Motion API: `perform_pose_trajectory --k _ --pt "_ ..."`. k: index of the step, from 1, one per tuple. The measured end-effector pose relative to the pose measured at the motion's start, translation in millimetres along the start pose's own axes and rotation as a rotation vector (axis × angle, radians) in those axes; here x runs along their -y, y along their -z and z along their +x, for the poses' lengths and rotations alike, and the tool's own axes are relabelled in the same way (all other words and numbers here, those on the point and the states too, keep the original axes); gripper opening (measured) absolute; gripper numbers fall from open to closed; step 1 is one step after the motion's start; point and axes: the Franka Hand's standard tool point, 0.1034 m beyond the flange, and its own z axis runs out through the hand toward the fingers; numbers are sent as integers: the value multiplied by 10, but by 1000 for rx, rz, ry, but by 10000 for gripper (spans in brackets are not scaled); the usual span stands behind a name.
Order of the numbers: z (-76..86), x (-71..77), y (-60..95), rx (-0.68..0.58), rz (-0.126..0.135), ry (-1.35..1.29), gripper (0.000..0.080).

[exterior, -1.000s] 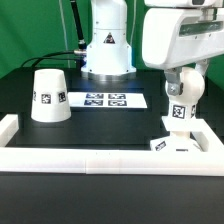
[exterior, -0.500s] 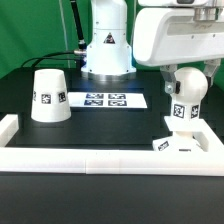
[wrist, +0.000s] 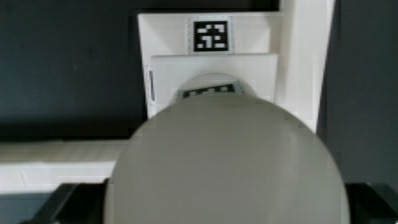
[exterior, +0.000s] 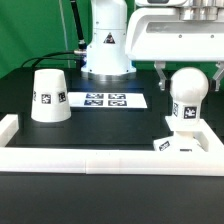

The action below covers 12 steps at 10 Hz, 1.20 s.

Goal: Assemble lamp

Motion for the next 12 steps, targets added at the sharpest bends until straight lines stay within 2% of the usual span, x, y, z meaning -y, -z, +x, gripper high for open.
perform_pose_trajectory --k 7,12 --pt "-15 -26 -1 5 -4 -651 580" --pt "-33 -31 -3 38 18 -931 580"
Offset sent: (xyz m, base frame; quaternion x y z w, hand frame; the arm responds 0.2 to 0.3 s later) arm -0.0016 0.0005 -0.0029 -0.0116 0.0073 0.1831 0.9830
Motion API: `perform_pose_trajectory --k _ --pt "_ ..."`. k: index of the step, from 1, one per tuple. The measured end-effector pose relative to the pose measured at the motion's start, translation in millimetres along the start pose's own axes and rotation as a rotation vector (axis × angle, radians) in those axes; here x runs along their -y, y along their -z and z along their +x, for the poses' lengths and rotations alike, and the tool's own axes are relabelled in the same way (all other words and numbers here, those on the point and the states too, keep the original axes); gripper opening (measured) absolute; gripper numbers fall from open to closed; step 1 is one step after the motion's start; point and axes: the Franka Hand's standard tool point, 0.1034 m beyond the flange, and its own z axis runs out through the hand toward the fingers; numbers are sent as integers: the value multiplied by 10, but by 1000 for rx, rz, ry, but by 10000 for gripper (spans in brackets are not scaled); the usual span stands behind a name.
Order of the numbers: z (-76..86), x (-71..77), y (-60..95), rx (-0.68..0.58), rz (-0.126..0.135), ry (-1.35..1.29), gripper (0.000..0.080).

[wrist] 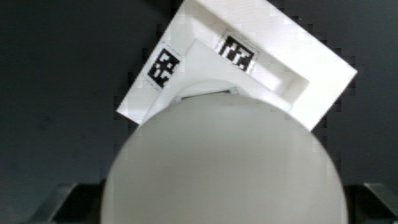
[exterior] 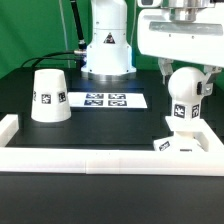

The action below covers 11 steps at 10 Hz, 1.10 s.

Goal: Assemble lamp

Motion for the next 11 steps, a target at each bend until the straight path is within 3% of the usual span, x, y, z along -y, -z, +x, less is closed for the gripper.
perform_pose_trajectory --k 3,4,5,11 --pt "-15 1 -10 10 2 -45 580" --pt "-16 1 -11 10 2 -10 675" --pt "-17 0 -11 11 1 45 692" --pt "-63 30 -23 24 -9 465 699"
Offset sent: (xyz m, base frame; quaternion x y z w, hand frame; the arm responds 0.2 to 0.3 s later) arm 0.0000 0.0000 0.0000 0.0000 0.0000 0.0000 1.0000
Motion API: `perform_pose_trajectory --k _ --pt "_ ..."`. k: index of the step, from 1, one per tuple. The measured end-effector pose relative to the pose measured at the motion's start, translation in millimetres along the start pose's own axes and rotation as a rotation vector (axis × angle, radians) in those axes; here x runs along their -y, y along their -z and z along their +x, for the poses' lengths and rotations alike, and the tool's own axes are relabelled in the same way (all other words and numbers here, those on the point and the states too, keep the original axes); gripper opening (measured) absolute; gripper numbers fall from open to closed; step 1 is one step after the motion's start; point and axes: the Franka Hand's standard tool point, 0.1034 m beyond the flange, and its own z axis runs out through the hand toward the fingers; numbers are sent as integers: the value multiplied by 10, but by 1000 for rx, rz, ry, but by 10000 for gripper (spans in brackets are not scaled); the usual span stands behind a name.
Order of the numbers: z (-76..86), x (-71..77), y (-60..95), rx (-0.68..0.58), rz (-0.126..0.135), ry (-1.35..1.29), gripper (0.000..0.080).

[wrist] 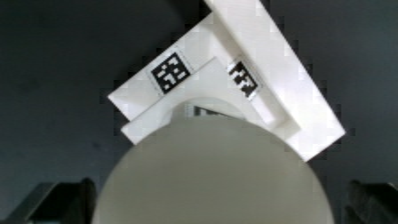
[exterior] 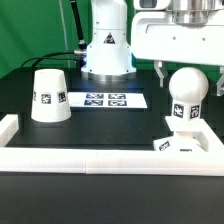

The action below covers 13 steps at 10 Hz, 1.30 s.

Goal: Assemble lamp

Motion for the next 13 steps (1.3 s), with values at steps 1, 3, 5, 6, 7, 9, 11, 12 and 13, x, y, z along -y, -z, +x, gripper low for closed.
perform_pose_trajectory --k 1,3,5,6,7,9,11,12,13 --pt "0 -1 -1 0 0 81 699" --pt "3 -7 -2 0 -1 228 699" --pt "7 -14 -4 -3 -8 416 699" --pt "9 -16 -4 -6 -15 505 699" --pt "4 -11 -4 -6 -15 547 699" --pt "2 -10 -5 -6 -19 690 699" --pt "16 -22 -3 -6 -26 890 699" --pt "18 -23 -2 -5 -26 959 699" --pt "18 -23 -2 -5 -27 989 699"
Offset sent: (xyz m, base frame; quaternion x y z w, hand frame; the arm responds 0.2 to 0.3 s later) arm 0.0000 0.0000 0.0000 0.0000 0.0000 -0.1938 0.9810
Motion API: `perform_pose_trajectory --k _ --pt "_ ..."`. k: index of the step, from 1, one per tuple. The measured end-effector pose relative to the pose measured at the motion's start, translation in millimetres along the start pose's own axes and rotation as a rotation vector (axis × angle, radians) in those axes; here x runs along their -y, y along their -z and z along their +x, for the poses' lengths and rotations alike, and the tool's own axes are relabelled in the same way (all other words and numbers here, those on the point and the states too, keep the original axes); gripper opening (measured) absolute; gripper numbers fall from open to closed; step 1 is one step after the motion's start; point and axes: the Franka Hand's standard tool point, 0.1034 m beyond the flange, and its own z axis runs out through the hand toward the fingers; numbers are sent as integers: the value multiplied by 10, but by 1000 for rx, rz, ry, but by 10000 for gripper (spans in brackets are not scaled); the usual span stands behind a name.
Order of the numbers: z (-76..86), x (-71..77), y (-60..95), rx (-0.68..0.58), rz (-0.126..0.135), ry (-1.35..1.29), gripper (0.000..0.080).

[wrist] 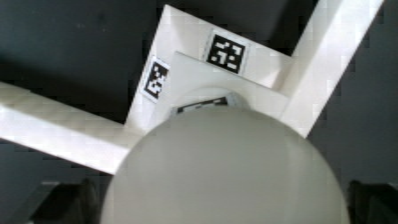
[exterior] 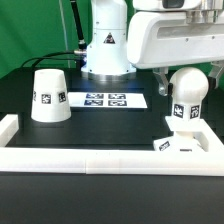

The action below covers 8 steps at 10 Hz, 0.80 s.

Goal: Assemble lamp

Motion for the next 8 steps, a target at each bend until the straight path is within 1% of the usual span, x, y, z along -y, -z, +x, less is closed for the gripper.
perform_pose_trajectory --k 2,4,5,6,8 --pt "2 -2 2 0 -3 140 699" --pt "24 -7 21 4 -22 312 699" --pt "27 -11 24 4 -23 346 699" --pt "24 -19 23 4 -22 356 575" --pt "26 -20 24 3 -23 354 576"
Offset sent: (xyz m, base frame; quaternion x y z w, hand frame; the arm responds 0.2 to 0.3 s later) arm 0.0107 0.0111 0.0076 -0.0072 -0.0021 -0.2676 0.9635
